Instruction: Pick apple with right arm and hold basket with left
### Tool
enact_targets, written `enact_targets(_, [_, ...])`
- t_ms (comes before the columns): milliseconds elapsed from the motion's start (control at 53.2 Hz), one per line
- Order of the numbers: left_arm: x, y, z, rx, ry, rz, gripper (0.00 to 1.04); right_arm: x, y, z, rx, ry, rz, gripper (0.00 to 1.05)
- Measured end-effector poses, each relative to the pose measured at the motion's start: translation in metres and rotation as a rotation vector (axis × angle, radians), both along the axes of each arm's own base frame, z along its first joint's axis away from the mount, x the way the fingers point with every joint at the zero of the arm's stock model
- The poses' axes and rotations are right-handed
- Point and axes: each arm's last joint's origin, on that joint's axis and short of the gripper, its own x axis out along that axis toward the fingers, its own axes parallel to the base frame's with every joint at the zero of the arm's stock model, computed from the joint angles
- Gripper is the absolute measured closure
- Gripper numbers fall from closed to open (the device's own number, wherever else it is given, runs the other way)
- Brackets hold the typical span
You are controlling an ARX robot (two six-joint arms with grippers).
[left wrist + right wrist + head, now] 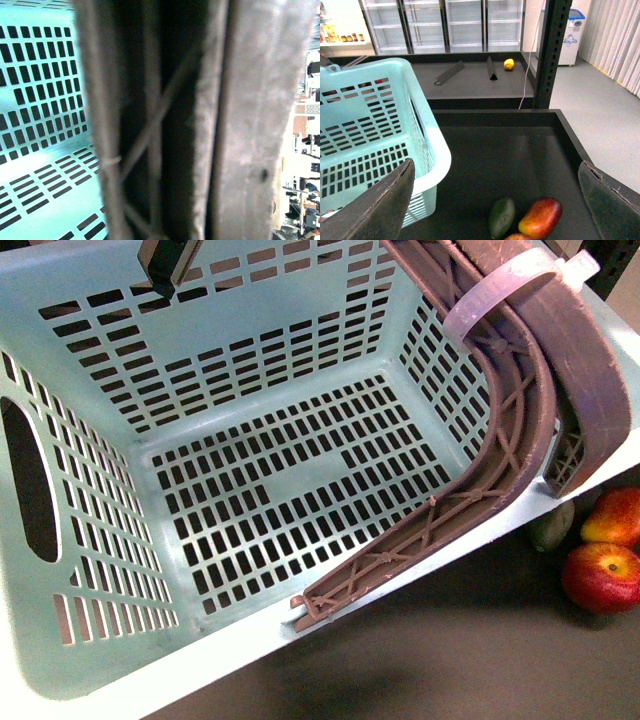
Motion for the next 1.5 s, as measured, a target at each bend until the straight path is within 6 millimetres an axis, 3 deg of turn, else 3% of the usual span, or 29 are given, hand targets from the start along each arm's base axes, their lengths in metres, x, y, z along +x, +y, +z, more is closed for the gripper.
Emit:
enact_targets(56, [0.0, 0.0, 0.0, 0.0, 0.0, 0.0, 0.9, 0.001, 0.0, -0.001, 0.026, 0.071, -0.006, 0.09])
enact_targets(188, [0.0, 0.0, 0.0, 0.002, -0.002, 0.003, 0.9, 0.004, -0.006, -0.004, 0.163, 0.586, -0.077, 0.09])
enact_targets(244, [0.0, 0.0, 0.0, 0.002, -0.003, -0.001, 0.9, 0.006, -0.009, -0.01, 0.184, 0.667, -0.099, 0.09])
enact_targets(601, [0.0, 0.0, 0.0, 0.0, 0.0, -0.003, 0.9, 0.036, -0.036, -0.032, 0.109, 0.759, -0.123, 0.09])
enact_targets(977, [0.0, 0.0, 0.0, 0.002, -0.002, 0.0, 0.9, 0.102, -0.061, -0.103, -0.068, 0.924, -0.013, 0.09])
enact_targets(1108, [0.0, 0.0, 0.0, 0.002, -0.002, 0.0, 0.9, 0.127, -0.061, -0.142, -0.091, 1.042, 0.032, 0.09])
enact_targets(1277, [0.0, 0.0, 0.0, 0.002, -0.002, 0.0, 0.9, 0.148, -0.057, -0.162, -0.125, 1.104, 0.061, 0.09])
enact_targets(1502, [0.0, 0.0, 0.0, 0.002, -0.002, 0.0, 0.9, 0.178, -0.059, -0.172, -0.162, 1.113, 0.041, 0.09])
